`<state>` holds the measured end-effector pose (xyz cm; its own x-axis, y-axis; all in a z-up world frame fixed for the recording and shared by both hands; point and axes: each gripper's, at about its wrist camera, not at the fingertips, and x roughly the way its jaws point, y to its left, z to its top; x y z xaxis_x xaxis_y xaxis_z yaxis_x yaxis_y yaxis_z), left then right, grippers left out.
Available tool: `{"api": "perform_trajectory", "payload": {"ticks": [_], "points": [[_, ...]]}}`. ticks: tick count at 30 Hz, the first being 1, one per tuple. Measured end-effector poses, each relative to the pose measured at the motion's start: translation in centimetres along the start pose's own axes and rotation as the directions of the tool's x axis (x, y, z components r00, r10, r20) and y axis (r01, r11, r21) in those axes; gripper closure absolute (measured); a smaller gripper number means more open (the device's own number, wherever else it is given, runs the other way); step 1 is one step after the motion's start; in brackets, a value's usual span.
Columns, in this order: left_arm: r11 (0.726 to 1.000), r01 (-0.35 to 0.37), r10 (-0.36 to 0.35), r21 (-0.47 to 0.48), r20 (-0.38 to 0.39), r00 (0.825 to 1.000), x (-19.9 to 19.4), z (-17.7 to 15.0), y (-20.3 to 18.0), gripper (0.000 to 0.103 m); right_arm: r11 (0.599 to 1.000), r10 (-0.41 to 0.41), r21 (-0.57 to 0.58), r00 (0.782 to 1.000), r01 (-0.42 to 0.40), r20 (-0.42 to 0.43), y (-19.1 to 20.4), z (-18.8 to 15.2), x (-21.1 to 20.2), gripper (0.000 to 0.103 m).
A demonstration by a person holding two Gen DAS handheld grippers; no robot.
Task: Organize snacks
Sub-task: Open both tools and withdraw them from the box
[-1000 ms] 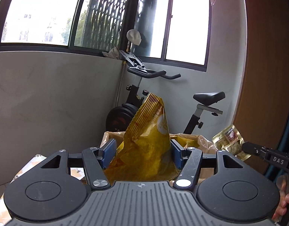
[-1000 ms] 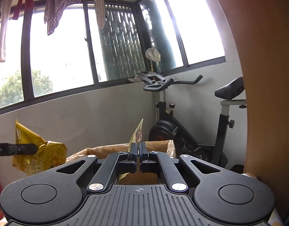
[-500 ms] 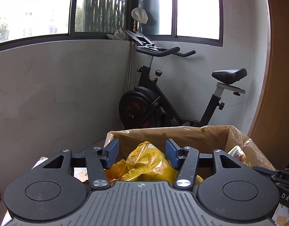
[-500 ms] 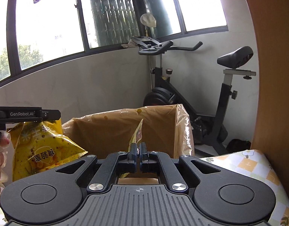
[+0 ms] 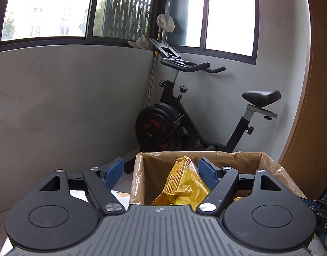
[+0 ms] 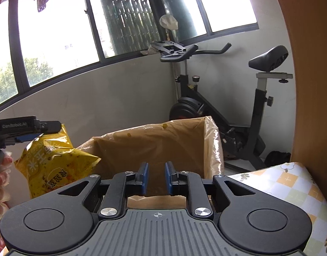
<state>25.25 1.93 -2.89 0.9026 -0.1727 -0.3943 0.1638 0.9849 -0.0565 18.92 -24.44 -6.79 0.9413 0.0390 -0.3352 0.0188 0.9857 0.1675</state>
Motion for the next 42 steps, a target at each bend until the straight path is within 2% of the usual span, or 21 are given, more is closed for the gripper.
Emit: {"api": "perform_trajectory", "payload": {"ticks": [2,5,8,10,12,18,26,31,35,38,42], "points": [[1.0,-0.007,0.007,-0.017,-0.003,1.0,0.6,-0.2,0.0,0.024,0.999,0.038,-0.019,0.999,-0.038,-0.005,0.9,0.2,-0.1,0.084],[0.996,-0.059,0.058,-0.062,-0.017,0.998,1.9,0.2,-0.4,0.025,0.996,0.065,-0.052,0.998,-0.066,-0.019,2.0,0.6,0.0,0.083],[0.983,-0.021,0.017,-0.18,-0.024,1.0,2.8,1.2,0.4,0.024,0.996,0.066,-0.058,0.998,-0.067,-0.019,2.4,0.6,0.2,0.083],[0.976,0.019,-0.021,-0.219,-0.003,1.0,3.0,1.9,0.7,0.023,0.997,0.065,-0.046,0.998,-0.066,-0.021,2.2,0.5,0.2,0.083],[0.978,0.032,-0.03,-0.205,0.014,0.999,3.1,2.6,0.7,0.019,0.997,0.057,-0.049,0.998,-0.058,-0.02,1.9,0.5,0.1,0.083],[0.989,-0.004,0.009,-0.145,0.038,0.999,1.9,3.5,0.9,0.019,0.999,0.04,-0.031,0.999,-0.041,-0.014,0.9,0.5,0.0,0.083],[0.998,-0.057,0.057,-0.036,-0.011,0.998,-2.2,2.4,2.3,0.019,0.999,0.029,-0.035,1.0,-0.029,0.0,1.0,0.8,-1.5,0.083],[0.998,-0.066,0.065,-0.024,-0.042,0.997,-6.2,1.7,3.9,0.019,0.999,0.027,-0.03,1.0,-0.027,0.01,1.0,1.0,-3.7,0.083],[0.996,-0.081,0.083,0.034,-0.055,0.995,-9.3,0.2,4.1,0.019,0.999,0.033,-0.04,0.999,-0.032,0.025,1.3,0.8,-5.8,0.082],[0.994,-0.074,0.079,0.079,-0.062,0.995,-11.0,-1.6,3.8,0.019,0.998,0.025,-0.054,0.999,-0.023,0.038,1.7,0.1,-7.3,0.078],[0.998,-0.03,0.038,0.061,-0.129,0.991,-12.1,-4.5,3.6,0.019,0.999,0.002,-0.046,0.999,0.0,0.049,2.0,-1.4,-8.8,0.078]]}}
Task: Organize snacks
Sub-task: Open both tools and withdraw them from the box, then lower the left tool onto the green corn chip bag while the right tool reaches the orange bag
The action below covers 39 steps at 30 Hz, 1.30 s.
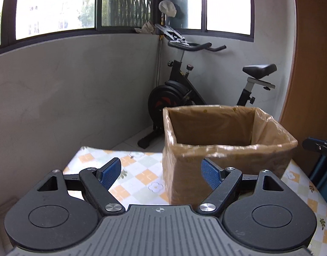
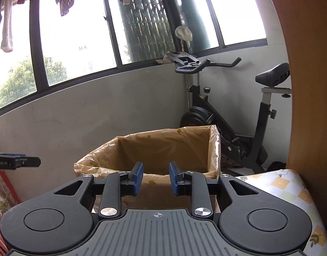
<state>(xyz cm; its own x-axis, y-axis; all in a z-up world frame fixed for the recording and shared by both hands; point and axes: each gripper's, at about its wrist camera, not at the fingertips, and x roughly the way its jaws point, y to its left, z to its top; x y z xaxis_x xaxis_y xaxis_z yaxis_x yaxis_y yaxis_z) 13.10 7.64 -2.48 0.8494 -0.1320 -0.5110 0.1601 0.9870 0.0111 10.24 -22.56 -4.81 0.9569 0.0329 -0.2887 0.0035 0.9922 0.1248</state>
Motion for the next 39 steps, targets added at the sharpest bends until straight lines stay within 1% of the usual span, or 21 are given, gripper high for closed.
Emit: {"api": "perform_trajectory", "payload": {"ticks": [2,4,6,7,9,11,13,15,17,19,21,23,28,30,33,37,39], "points": [[0.998,0.049,-0.051,-0.043,-0.053,0.997,0.1,-1.7,0.0,0.019,1.0,-0.009,0.013,1.0,0.009,0.001,0.1,-0.9,-0.6,0.078],[0.991,0.1,-0.108,-0.09,-0.09,0.99,0.6,-3.9,-0.2,0.019,1.0,-0.024,0.016,1.0,0.024,0.004,0.2,-2.1,-1.1,0.077],[0.985,0.138,-0.15,-0.105,-0.117,0.982,1.2,-6.1,-0.7,0.019,0.999,-0.037,0.01,0.999,0.037,0.002,0.4,-3.2,-1.4,0.073],[0.983,0.149,-0.162,-0.105,-0.129,0.978,1.6,-7.3,-1.1,0.019,0.999,-0.046,0.005,0.999,0.046,-0.002,0.6,-3.9,-1.5,0.072],[0.984,0.148,-0.162,-0.102,-0.151,0.975,2.3,-9.2,-1.9,0.019,0.998,-0.063,-0.001,0.998,0.063,-0.015,0.7,-5.3,-1.6,0.067],[0.981,0.158,-0.175,-0.111,-0.17,0.97,3.0,-10.9,-2.5,0.019,0.997,-0.077,-0.015,0.997,0.077,-0.028,1.0,-6.9,-1.6,0.061],[0.979,0.164,-0.185,-0.118,-0.195,0.963,3.6,-12.2,-3.2,0.019,0.995,-0.096,-0.035,0.994,0.095,-0.049,1.3,-8.4,-1.5,0.058],[0.978,0.167,-0.193,-0.128,-0.224,0.955,4.4,-13.1,-3.9,0.018,0.995,-0.099,-0.031,0.992,0.097,-0.074,1.5,-10.0,-1.5,0.047],[0.975,0.177,-0.207,-0.137,-0.251,0.946,5.2,-13.9,-4.5,0.018,0.995,-0.097,-0.02,0.99,0.095,-0.101,1.5,-11.4,-1.3,0.046],[0.979,0.16,-0.189,-0.125,-0.266,0.945,5.6,-14.6,-4.9,0.018,0.995,-0.098,-0.017,0.988,0.097,-0.118,1.6,-12.4,-1.4,0.044],[0.981,0.153,-0.18,-0.12,-0.277,0.944,6.0,-15.2,-5.0,0.018,0.995,-0.098,-0.022,0.987,0.096,-0.13,1.6,-13.2,-1.4,0.037],[0.984,0.134,-0.163,-0.118,-0.288,0.944,6.2,-15.9,-5.2,0.017,0.995,-0.101,-0.028,0.985,0.098,-0.139,1.6,-13.9,-1.6,0.034],[0.975,0.155,-0.198,-0.161,-0.303,0.932,6.6,-17.2,-5.1,0.017,0.993,-0.112,-0.048,0.983,0.106,-0.148,1.8,-15.4,-2.1,0.033],[0.973,0.163,-0.207,-0.166,-0.305,0.93,6.5,-17.7,-5.4,0.016,0.993,-0.11,-0.069,0.982,0.101,-0.154,2.1,-16.0,-2.2,0.027],[0.971,0.179,-0.222,-0.159,-0.309,0.925,6.8,-18.5,-5.9,0.013,0.993,-0.098,-0.081,0.98,0.085,-0.175,2.5,-16.7,-2.1,0.026],[0.97,0.18,-0.221,-0.161,-0.297,0.929,6.8,-18.9,-5.8,0.011,0.994,-0.084,-0.082,0.975,0.068,-0.206,2.9,-17.8,-2.0,0.025],[0.975,0.161,-0.201,-0.155,-0.296,0.934,6.9,-19.2,-5.6,0.009,0.995,-0.083,-0.08,0.973,0.067,-0.217,2.9,-18.0,-2.0,0.025]]}}
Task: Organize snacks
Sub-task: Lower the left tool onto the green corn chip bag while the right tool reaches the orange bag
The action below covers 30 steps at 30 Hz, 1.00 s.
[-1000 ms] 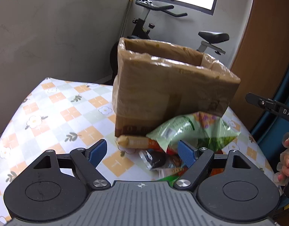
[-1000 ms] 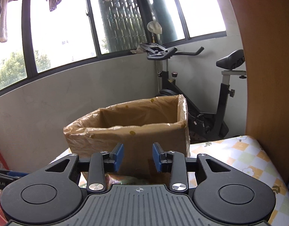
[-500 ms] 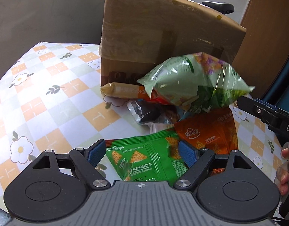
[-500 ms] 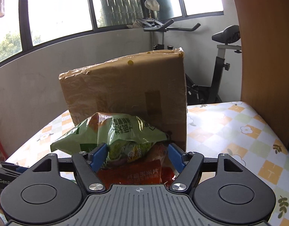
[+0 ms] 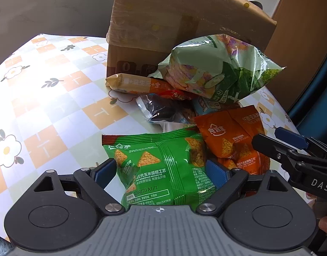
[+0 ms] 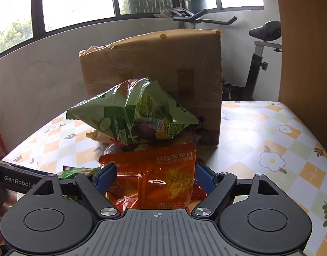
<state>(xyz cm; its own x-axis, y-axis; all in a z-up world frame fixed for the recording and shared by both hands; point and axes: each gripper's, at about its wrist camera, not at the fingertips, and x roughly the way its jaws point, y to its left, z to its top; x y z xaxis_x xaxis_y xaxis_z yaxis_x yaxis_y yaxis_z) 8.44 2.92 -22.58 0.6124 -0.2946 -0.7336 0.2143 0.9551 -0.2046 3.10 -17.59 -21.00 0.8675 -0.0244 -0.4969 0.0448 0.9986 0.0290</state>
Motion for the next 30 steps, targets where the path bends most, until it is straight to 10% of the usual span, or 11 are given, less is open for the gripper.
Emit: {"api": "perform_trajectory", "payload": {"ticks": [30], "points": [[0.998,-0.045,0.047,-0.036,0.058,0.997,-0.5,-1.0,1.8,0.028,0.999,0.01,-0.039,0.994,-0.014,-0.107,1.2,-2.0,2.6,0.009]]}}
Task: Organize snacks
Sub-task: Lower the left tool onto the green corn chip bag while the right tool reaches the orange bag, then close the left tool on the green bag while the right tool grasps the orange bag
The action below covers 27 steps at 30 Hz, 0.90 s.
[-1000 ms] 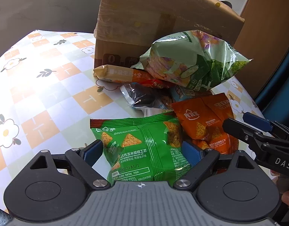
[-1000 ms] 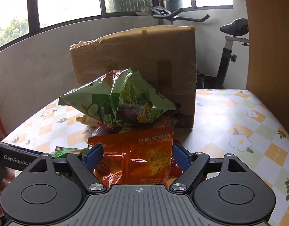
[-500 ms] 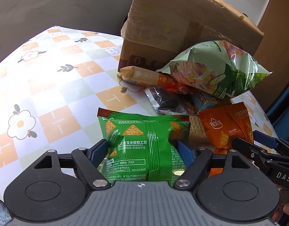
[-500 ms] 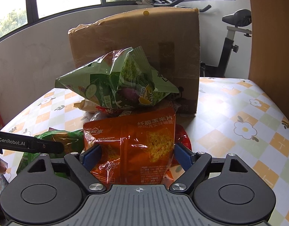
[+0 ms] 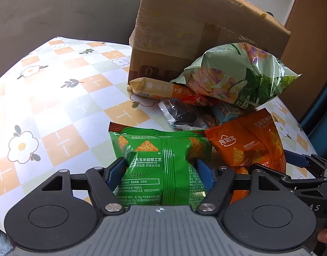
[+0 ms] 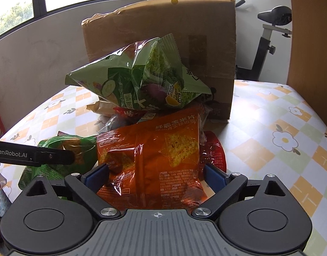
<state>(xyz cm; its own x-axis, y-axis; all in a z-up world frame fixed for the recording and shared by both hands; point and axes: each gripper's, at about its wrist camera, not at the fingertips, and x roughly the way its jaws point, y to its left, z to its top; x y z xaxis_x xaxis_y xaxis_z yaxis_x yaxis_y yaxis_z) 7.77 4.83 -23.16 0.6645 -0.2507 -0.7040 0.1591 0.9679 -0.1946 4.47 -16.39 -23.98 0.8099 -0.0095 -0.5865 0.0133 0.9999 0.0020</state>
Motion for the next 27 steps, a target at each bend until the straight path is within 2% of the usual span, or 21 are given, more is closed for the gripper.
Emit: {"api": "perform_trajectory", "payload": {"ticks": [6,23,27], "points": [[1.0,0.006,-0.006,-0.019,-0.015,1.0,0.36,0.0,0.32,0.023,1.0,0.003,-0.003,1.0,-0.003,-0.002,0.17,-0.24,0.4,0.007],[1.0,0.001,0.0,0.024,-0.026,1.0,0.63,-0.12,-0.33,0.021,1.0,-0.004,0.004,1.0,0.004,0.014,0.04,-0.89,0.94,0.007],[0.999,-0.002,0.003,0.032,-0.039,0.999,0.77,-0.25,-0.32,0.017,1.0,-0.002,0.022,1.0,0.002,0.017,-0.3,-0.88,0.96,0.012]]}}
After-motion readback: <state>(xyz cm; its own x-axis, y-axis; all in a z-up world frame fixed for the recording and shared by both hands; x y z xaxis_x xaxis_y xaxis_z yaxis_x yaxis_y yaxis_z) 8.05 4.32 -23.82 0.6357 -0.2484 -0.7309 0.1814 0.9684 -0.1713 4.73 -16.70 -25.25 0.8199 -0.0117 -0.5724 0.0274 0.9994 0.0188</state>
